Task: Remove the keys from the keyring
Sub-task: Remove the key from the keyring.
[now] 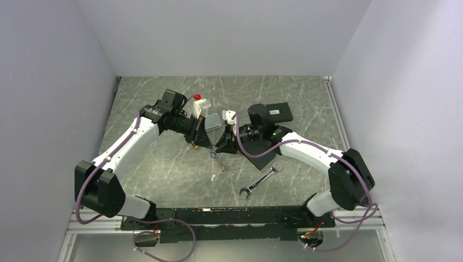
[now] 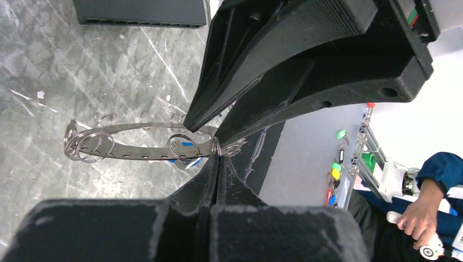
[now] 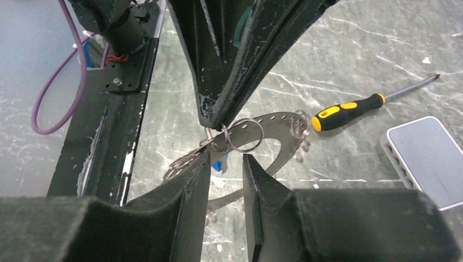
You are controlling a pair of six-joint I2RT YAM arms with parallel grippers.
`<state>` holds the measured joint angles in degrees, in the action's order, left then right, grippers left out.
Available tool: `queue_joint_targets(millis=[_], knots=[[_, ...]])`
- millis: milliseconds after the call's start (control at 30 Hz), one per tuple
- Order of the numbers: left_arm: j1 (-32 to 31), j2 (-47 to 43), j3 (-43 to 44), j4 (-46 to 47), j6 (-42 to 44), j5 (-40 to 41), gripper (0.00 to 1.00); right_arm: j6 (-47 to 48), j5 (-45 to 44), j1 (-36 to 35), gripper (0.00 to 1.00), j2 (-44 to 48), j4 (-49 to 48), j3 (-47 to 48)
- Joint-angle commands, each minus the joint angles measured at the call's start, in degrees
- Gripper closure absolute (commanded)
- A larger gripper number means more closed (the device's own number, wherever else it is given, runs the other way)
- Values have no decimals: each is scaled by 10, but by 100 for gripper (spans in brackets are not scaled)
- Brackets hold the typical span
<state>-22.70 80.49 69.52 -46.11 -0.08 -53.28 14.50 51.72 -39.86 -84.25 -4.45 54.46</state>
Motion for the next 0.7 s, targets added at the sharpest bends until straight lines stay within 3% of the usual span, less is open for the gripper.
queue_joint_targets(millis=[0,400,667], knots=[[-3,-13,17,7,13,-2,100,41,22,1,69,26,42,36],[-7,-12,18,9,14,-7,100,5,30,5,72,13,47,66],[-10,-8,23,9,12,-14,100,45,6,-10,75,4,67,73]])
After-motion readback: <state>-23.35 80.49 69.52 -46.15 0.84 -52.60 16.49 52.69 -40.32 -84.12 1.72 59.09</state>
